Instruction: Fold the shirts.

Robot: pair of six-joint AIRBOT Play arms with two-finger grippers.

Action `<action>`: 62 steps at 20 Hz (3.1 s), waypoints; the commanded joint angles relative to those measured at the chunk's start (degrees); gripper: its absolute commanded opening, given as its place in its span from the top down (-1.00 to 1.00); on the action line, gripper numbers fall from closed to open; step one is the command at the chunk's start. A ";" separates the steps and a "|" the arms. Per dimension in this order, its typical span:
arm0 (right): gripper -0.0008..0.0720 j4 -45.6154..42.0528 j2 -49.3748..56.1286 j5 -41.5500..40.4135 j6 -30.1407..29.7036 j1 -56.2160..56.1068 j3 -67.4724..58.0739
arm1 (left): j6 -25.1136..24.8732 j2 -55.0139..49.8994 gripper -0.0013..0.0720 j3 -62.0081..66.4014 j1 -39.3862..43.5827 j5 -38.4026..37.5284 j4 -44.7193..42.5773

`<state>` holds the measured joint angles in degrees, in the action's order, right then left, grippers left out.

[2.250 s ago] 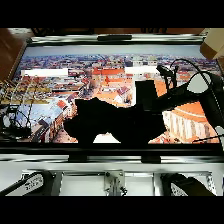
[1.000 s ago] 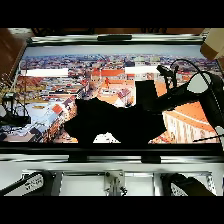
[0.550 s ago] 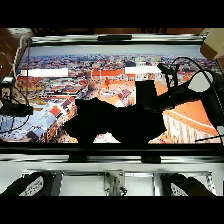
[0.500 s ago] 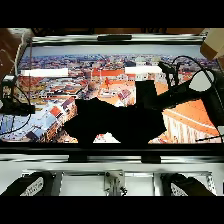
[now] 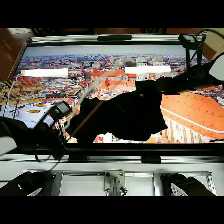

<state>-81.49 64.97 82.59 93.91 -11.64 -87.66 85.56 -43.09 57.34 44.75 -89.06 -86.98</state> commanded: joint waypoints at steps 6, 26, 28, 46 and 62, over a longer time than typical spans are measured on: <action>0.83 -7.04 -0.13 4.48 -0.17 0.02 -4.90 | 6.73 1.42 0.86 0.04 16.46 -13.20 -0.15; 0.83 18.64 -18.03 5.27 -11.19 0.02 -5.01 | -0.07 -12.92 0.86 0.07 18.86 16.28 -3.50; 0.83 21.70 -17.99 2.67 -10.64 0.02 -5.01 | -4.28 -14.60 0.86 0.07 18.86 17.07 -3.39; 0.83 22.58 -18.05 12.09 -1.57 0.02 -5.01 | 1.05 -22.80 0.86 1.86 15.87 38.03 4.50; -0.50 -11.52 -18.10 -0.20 -3.93 0.04 -14.49 | -4.35 -21.57 0.86 4.68 15.91 25.14 4.44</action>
<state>-76.38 46.89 88.07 89.25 -11.64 -98.54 84.01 -65.10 61.58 60.66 -60.10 -82.46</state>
